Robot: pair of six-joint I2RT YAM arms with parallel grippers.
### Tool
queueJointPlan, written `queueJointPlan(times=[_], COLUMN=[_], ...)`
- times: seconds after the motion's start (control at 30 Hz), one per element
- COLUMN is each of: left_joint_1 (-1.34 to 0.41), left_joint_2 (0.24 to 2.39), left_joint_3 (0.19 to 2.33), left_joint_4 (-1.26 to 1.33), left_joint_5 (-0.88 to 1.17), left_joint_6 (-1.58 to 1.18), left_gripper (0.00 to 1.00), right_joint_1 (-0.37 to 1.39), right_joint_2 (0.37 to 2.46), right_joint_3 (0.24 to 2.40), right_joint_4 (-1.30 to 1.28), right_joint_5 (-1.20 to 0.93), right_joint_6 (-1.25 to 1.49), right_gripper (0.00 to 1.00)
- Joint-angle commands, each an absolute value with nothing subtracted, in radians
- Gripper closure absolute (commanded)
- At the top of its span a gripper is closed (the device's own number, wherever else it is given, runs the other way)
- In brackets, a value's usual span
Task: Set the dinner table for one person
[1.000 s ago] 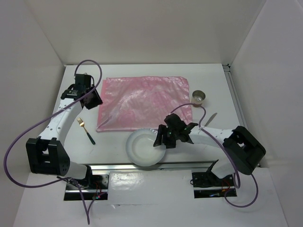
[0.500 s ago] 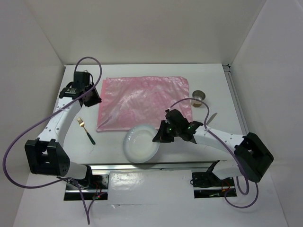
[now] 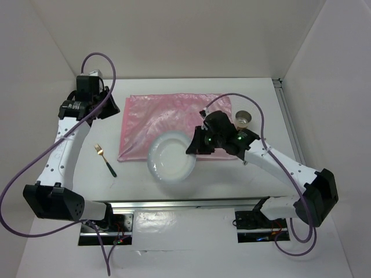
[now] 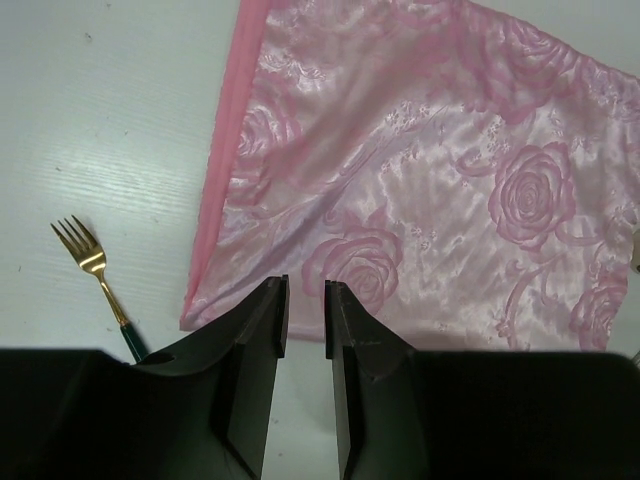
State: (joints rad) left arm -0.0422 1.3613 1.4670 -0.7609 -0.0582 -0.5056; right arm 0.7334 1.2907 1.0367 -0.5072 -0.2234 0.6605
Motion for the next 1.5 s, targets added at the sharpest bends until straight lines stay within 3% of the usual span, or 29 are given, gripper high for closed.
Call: queueJointPlan(times=[0.0, 0.33, 0.67, 1.47], left_joint_1=[-0.035, -0.015, -0.006, -0.006], left_joint_2=[1.335, 1.325, 1.335, 1.344], left_joint_3=[1.519, 1.451, 1.425, 1.396], left_joint_4=[-0.790, -0.790, -0.779, -0.770], left_joint_5=[-0.041, -0.002, 0.008, -0.011], left_joint_6=[-0.474, -0.524, -0.534, -0.534], left_gripper=[0.62, 0.62, 0.62, 0.62], right_joint_1=[0.675, 0.420, 0.347, 0.298], right_joint_2=[1.276, 1.562, 1.801, 1.971], right_joint_3=[1.149, 1.126, 1.250, 1.189], right_joint_4=[-0.382, 0.145, 0.262, 0.410], right_joint_5=[-0.264, -0.414, -0.525, -0.611], right_joint_6=[0.644, 0.664, 0.779, 0.900], right_gripper=[1.00, 1.00, 1.00, 1.00])
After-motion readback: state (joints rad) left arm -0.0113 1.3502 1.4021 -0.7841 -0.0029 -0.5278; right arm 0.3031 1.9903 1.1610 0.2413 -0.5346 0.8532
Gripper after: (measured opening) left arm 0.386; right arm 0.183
